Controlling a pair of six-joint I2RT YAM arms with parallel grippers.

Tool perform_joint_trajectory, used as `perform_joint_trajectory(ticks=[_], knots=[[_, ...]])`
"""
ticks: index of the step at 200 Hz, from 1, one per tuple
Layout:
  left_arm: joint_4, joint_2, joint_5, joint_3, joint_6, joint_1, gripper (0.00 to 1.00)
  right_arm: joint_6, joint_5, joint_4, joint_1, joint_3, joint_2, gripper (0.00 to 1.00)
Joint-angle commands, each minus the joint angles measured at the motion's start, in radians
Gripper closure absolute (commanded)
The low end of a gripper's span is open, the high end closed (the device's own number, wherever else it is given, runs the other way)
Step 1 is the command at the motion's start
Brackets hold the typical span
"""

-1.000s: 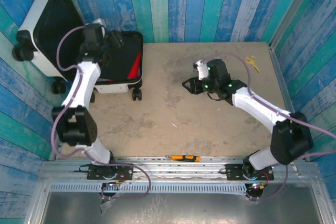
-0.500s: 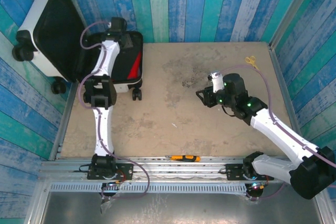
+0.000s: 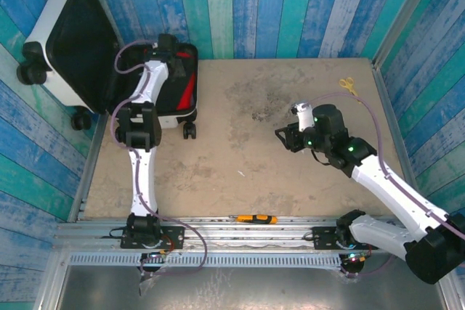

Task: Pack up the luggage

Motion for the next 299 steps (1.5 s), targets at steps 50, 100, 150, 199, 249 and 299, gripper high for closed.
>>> perform_joint_trajectory(ticks=[50,100,150,199,249,299], knots=[[0.425,-0.733,-0.029,-0.459,0.016,0.002,0.09,-0.027,0.016,-0.072,0.004,0.029,-0.066,0.42],[0.279,-1.099,-0.432,-0.598,0.223,0.003,0.1,-0.028,-0.039,-0.07,0.009,0.071,-0.064,0.39],[0.249,-1.23,-0.647,-0.701,0.442,0.035,0.1,-0.044,-0.125,-0.068,0.015,0.121,0.009,0.37],[0.183,-1.096,-0.612,-0.673,0.352,0.154,0.03,-0.05,-0.13,-0.101,0.019,0.162,0.009,0.37],[0.212,-0.945,-0.737,-0.624,0.387,0.19,0.24,-0.062,-0.091,-0.135,0.019,0.165,-0.028,0.37],[0.267,-0.93,-0.701,-0.617,0.307,0.272,0.32,-0.076,-0.071,-0.175,0.019,0.198,-0.017,0.37]])
